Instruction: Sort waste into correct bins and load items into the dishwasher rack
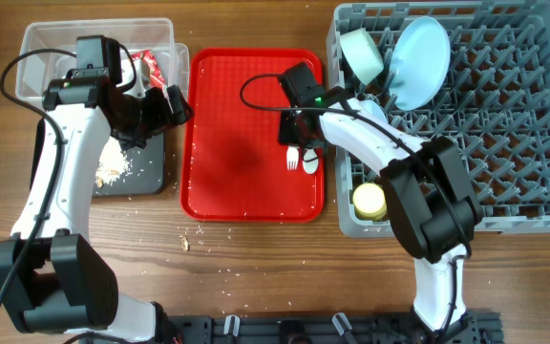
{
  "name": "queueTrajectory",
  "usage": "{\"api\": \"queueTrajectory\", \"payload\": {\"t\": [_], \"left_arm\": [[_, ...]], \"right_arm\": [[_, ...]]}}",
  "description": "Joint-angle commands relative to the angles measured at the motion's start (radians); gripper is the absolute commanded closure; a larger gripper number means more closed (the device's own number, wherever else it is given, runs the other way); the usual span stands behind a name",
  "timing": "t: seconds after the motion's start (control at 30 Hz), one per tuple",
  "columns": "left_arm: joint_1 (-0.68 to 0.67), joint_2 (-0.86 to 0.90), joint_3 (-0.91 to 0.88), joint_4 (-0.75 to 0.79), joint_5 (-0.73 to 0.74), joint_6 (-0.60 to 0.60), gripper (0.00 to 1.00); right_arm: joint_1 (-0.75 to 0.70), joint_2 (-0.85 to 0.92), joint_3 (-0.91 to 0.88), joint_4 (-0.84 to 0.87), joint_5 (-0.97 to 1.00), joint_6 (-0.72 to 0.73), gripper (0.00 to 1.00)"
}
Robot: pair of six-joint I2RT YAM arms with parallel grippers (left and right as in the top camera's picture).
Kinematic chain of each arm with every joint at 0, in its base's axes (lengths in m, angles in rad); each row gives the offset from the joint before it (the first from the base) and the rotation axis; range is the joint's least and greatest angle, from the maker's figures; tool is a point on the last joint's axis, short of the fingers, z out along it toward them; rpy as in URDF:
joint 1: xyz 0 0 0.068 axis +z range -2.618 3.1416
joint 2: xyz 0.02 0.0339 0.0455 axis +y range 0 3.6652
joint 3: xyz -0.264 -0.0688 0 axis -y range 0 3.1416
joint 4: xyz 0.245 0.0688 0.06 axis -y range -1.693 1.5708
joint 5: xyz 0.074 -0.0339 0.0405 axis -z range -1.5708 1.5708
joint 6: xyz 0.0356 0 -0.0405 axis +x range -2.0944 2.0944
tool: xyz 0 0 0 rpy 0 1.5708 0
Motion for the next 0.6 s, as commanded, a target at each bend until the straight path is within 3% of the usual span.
{"api": "queueTrajectory", "payload": {"t": [0.0,0.33,0.57], "left_arm": [[0.004,-0.014,0.014,0.003,-0.005,0.009,0.00],[0.005,-0.014,0.014,0.002,-0.005,0.009,0.00],[0.005,-0.014,0.014,0.002,-0.005,0.009,0.00]], "right_arm": [[0.008,-0.050,0.032,-0.042,-0.042,-0.101,0.96],[-0.001,-0.302,0.032,-0.095,-0.033,-0.172,0.96],[-0.208,-0.655,0.032,-0.479,0.166,-0.172,0.96]]}}
